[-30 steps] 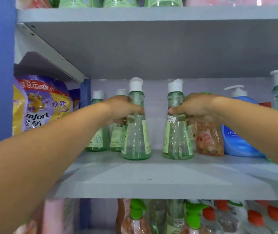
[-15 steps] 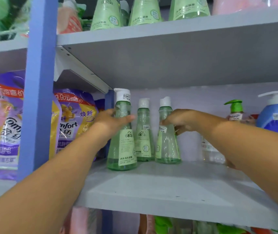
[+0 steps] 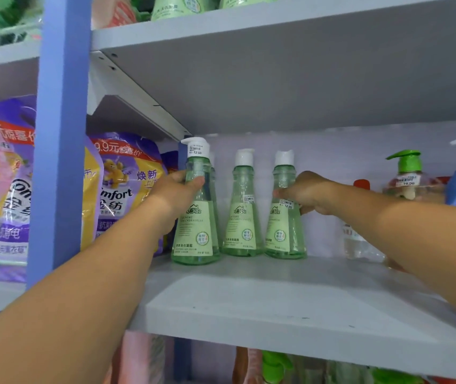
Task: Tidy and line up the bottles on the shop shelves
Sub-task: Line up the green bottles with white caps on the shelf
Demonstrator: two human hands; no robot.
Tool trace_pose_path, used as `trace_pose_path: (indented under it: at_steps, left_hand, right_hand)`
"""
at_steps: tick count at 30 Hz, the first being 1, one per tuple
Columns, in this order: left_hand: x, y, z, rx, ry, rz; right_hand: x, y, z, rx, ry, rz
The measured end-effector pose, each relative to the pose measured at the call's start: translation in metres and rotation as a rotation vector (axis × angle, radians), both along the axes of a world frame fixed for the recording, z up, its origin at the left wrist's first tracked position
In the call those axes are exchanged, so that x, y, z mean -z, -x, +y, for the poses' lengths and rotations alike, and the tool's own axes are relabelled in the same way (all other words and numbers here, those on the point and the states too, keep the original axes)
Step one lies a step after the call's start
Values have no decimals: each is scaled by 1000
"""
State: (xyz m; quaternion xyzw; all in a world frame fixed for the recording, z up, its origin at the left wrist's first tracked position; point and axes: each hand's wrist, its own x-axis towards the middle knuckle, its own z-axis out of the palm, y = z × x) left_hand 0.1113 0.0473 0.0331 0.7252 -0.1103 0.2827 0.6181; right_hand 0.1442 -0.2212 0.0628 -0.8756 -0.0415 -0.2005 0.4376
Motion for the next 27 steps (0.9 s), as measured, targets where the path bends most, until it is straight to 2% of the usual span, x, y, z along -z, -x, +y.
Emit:
trace_pose_path:
  at_steps: [8,14,18,27]
  left_hand:
    - [6,-2,7,-52,16,-66]
    - [9,1,8,-87,-65,-46]
    - [9,3,14,-89,0,44]
    - [10,-5,15,-9,89,62]
  right_hand:
    - [2,-3,-4,-2,1,-27]
    - [6,-2,-7,-50,-49,-45]
    - [14,-1,-3,-7,-31,-58]
    - [15,-2,-6,-39,-46,-52]
